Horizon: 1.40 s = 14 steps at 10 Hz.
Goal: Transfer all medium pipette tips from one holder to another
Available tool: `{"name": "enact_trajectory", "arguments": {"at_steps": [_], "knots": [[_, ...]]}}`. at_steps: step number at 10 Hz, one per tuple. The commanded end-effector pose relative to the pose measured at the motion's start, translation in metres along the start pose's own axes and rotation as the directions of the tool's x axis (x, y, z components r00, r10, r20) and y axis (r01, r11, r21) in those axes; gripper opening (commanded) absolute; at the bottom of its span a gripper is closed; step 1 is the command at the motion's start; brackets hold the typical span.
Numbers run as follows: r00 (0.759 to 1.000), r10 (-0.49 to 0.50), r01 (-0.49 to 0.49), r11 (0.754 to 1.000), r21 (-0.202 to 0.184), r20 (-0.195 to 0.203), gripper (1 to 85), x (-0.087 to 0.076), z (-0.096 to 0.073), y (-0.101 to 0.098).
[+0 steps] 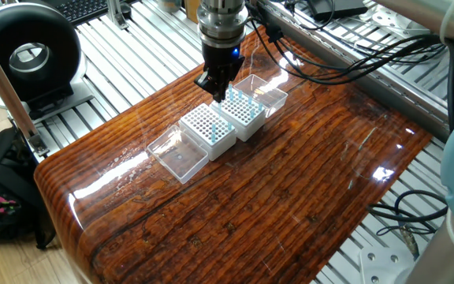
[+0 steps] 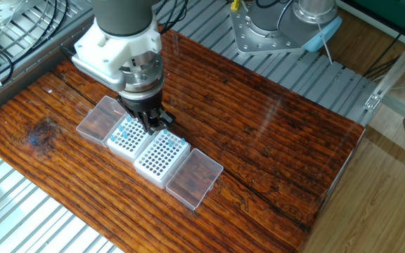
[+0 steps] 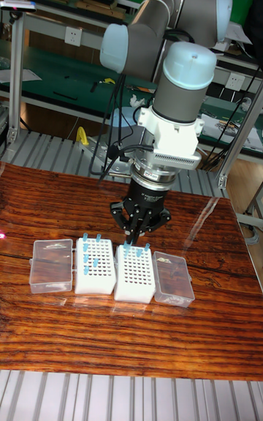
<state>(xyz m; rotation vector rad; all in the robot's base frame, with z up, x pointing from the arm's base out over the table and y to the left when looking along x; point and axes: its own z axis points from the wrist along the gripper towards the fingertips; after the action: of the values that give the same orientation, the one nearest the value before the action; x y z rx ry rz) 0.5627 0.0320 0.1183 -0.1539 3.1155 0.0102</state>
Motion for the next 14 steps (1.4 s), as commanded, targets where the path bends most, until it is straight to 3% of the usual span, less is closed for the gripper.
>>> {"name": "enact_trajectory", "arguments": {"at_steps": [1, 6, 14], "knots": [[1.0, 0.009, -0.009, 1.0, -0.01, 0.002, 1.0, 0.0011, 0.001, 0.0049], [1.0, 0.008, -0.008, 1.0, -0.007, -0.01, 1.0, 0.0054, -0.0059, 0.0036], [1.0, 0.003, -0.003, 1.0, -0.006, 0.0, 1.0, 0.0016, -0.0006, 0.0036]]}}
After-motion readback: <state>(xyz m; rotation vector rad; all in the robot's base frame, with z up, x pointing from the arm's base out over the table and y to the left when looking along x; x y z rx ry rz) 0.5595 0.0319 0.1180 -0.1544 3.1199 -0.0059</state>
